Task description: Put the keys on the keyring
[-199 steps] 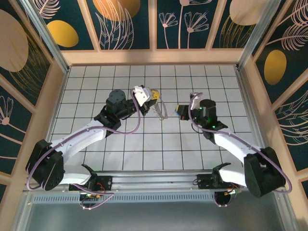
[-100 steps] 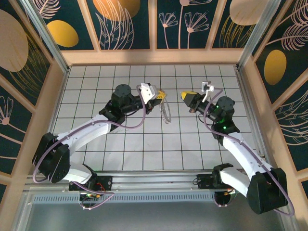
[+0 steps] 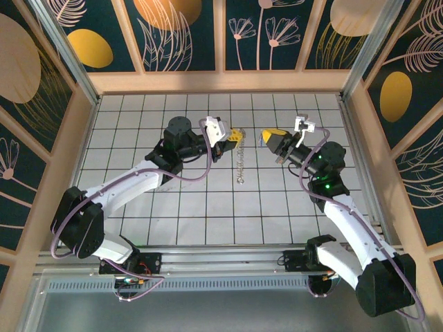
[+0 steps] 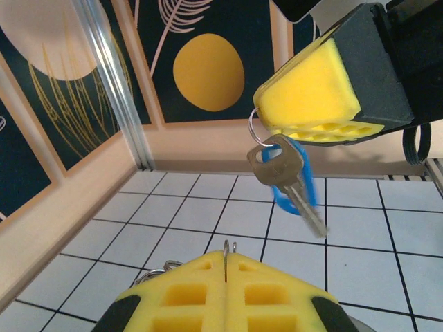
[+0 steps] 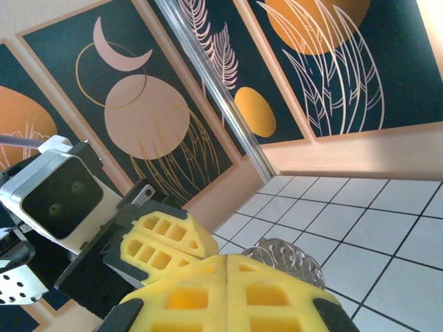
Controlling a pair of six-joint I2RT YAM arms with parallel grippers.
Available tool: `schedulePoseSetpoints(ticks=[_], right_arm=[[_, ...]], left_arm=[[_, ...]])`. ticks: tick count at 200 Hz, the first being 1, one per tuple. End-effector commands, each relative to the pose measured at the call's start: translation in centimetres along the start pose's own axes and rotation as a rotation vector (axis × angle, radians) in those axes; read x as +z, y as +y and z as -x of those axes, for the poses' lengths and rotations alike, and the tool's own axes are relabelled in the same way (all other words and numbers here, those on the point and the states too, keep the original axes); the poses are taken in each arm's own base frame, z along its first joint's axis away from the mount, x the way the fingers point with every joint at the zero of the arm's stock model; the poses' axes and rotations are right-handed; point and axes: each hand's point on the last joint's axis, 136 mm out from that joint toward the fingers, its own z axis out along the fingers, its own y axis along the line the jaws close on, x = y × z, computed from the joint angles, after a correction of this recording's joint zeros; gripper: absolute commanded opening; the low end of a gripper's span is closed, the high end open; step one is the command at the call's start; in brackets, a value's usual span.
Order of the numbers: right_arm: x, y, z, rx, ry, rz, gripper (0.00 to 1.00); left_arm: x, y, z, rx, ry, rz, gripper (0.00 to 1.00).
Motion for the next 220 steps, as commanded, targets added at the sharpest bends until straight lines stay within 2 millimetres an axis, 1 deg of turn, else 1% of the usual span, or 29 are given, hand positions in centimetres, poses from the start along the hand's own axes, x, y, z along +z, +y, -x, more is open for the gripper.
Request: schedulePoseSetpoints(ticks=[1,99,158,220], right_arm=[[-0.4,2.2,1.9,-0.051,-0.051,0.072,0.00],[0.8,2.6,0.2,-0.065,-0.032,0.106,0.00],[2.1,1.9,-1.4,-0.064,0.001,0.090,0.00],[2.9,1.6,-1.6,-0.063,0.003,0.088,0.00]], left_arm=[[0.1,-0.2,2.7,0.040,-0.066,-0.030,0.00],[0.5,0.0,3.5,0.008,-0.096,-0.034,0.00],[0.5,0.1,3.6,0.002,-0.101,-0.031,0.00],[0.6,0.1,3.5,-0.001,-0.101,-0.034,0.00]])
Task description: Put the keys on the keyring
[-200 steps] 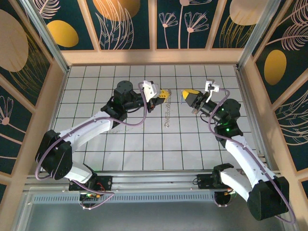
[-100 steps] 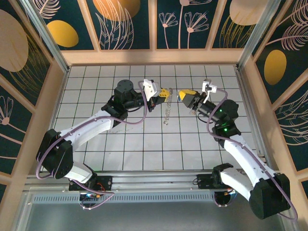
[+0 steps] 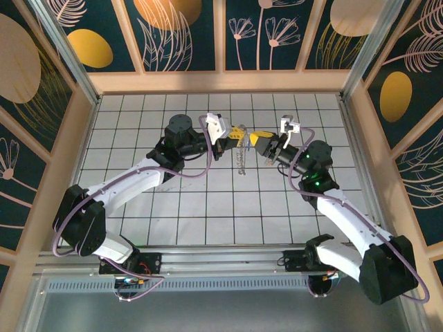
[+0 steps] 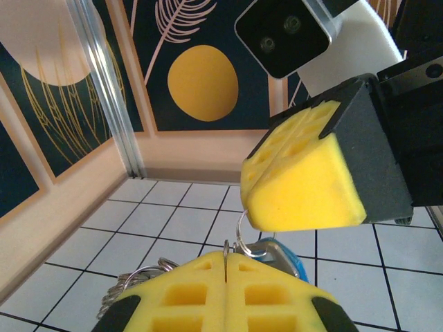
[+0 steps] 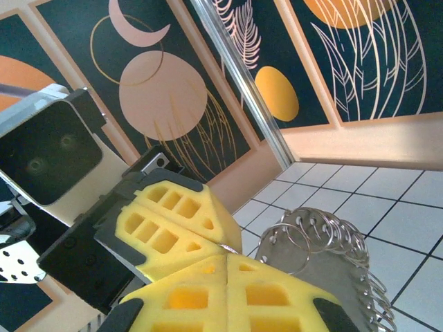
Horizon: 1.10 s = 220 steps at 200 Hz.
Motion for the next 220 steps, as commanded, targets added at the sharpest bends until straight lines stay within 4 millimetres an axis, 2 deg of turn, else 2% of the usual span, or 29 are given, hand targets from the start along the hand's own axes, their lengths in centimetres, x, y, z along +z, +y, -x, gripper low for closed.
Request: schedulePoseSetpoints(ticks=[1,122,187,220], right_arm=[[0.2,0.8,1.1,-0.062,-0.047,0.026,0.00],[0.7,0.7,2.2,-0.067,-0.080,0.024,0.00],[1.0,0.0,2.4,-0.059,-0.091,0.003,0.00],[0.9,-1.0,2.1,-0.052,-0.089,-0.036,0.00]], left_arm=[[0.2,-0.1,2.7,0.040,-0.077,-0.016,0.00],[0.3,-0.1,2.5,0.033,-0.074,-0.023,0.00],[0.3,-0.3,2.5,0.031,-0.079,-0.032,0.00],[0.2,-0.5,2.6,0.033,-0.083,-0.039,0.00]])
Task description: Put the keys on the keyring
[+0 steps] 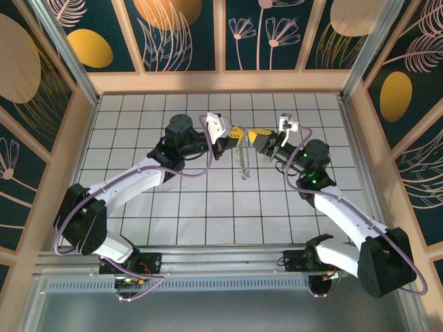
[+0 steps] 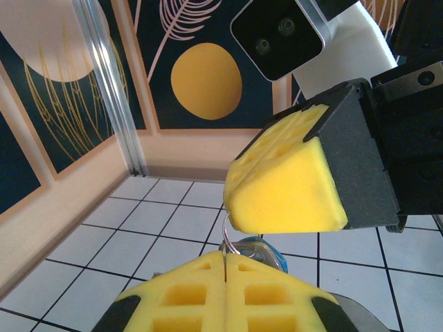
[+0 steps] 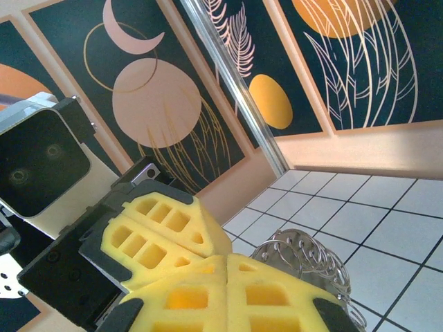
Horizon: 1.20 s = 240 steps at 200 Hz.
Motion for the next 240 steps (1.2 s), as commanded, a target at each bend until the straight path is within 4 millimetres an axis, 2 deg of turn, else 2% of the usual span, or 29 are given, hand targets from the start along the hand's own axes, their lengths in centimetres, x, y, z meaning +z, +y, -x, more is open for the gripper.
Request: schedulePoseSetpoints(ticks=[1,53,138,175,240], right_arm=[[0.3,-0.3,1.8,-0.040,-0.060,-0.026,0.00],[-0.6,-2.2,1.4,-0.011,-0.060,-0.088,0.00],[-1.0,-2.5,0.1,0.017,-0.029,-0.089,0.00],[-1.6,-1.3,1.2,-0.006,-0.059,-0.076,0.00],[-2.4,2.8,3.5,-0.076,-0.115,0.048,0.00]], left_arm=[[0.0,-0.8,2.8,0.046,-0.084,-0.047,0.00],[-0.4,-1.0,3.3,0.047,-0.104,-0.040,0.00],[-0.5,-0.8,3.5,0.050,-0.116,-0.030,0.00],[-0.4,-0.7,3.3,0.046,-0.107,-0.023,0.00],[0.0,-0.8,3.0,-0.004,-0.096,-0.054,0.00]])
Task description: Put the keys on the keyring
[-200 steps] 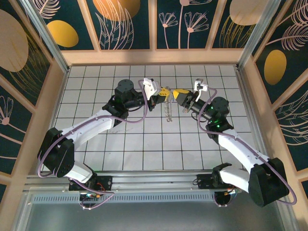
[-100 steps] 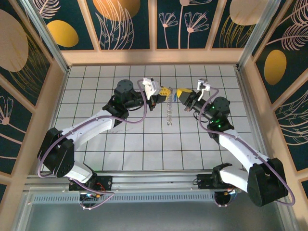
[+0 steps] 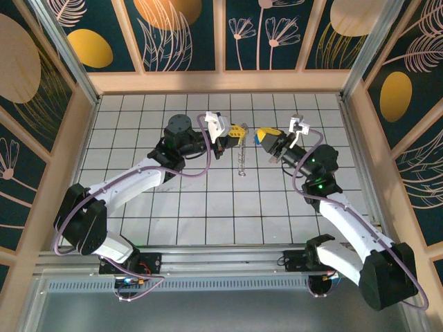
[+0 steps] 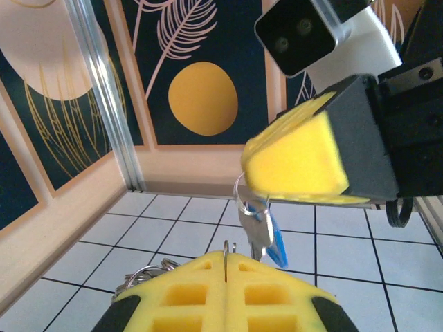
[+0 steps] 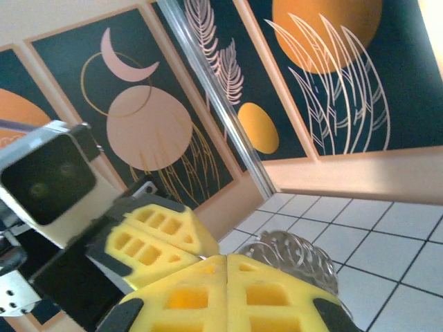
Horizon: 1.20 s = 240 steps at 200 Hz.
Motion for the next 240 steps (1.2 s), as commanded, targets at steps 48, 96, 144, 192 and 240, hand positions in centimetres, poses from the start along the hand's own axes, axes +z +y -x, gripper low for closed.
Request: schedulePoseSetpoints(ticks=[48,96,144,192,240], right_arm=[[0.2,2.2,1.1,-0.063,-0.019,0.083,0.00],[0.2,2.1,0.9,-0.064,-0.019,0.085,0.00],[0.4,2.2,0.8,-0.059,-0.016,0.098,0.00],[0.7,2.6,0.9,-0.062,-0.019,0.111,0.00],[0.4,2.8,1.7,-0.078,-0.044,0.095,0.00]], left_arm=[[0.3,-1.4,2.6,-0.077,-0.096,-0.099,0.00],[0.2,-1.7,2.9,-0.104,-0.119,-0.123,0.00],[0.2,-1.7,3.0,-0.109,-0.124,-0.122,0.00],[0.4,-1.7,2.6,-0.112,-0.118,-0.124,0.00],[0.6,-1.5,2.1,-0.121,-0.112,-0.120,0.00]])
